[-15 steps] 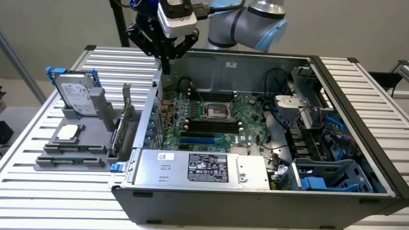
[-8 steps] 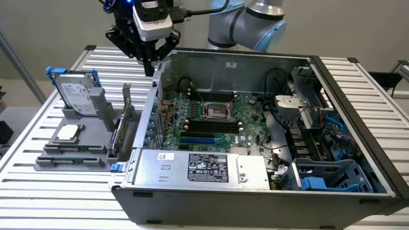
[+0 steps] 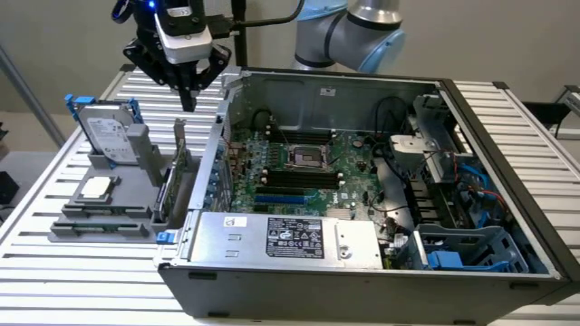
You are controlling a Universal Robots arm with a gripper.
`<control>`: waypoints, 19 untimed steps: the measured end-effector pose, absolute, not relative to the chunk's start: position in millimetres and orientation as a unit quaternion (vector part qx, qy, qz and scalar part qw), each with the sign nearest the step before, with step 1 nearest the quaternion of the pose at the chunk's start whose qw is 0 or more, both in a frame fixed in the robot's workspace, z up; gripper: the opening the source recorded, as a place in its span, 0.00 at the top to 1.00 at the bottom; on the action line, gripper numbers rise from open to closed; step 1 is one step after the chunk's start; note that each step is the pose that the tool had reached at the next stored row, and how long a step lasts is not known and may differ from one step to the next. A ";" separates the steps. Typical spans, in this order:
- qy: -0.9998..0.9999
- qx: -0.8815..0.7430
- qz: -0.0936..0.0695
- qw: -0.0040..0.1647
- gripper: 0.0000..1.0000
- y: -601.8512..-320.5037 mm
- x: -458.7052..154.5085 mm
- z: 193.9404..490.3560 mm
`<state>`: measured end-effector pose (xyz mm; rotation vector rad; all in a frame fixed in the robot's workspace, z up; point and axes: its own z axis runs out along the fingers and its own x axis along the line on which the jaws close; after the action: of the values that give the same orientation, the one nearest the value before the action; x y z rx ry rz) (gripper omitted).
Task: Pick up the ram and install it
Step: 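Reach for the ram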
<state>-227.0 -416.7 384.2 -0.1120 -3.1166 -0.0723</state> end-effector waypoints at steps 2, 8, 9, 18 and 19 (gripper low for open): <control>-0.999 -0.036 -0.023 0.014 0.89 -417.8 -234.1 383.2; -0.999 -0.036 -0.023 0.021 0.89 -420.8 -256.6 379.6; -0.999 -0.036 -0.022 0.021 0.89 -421.3 -260.9 378.7; -0.999 -0.036 -0.022 0.023 0.89 -426.1 -301.8 369.0; -0.999 -0.036 -0.022 0.024 0.89 -426.6 -306.3 367.8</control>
<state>-306.3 -426.6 367.8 -0.1120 -3.0917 -0.0679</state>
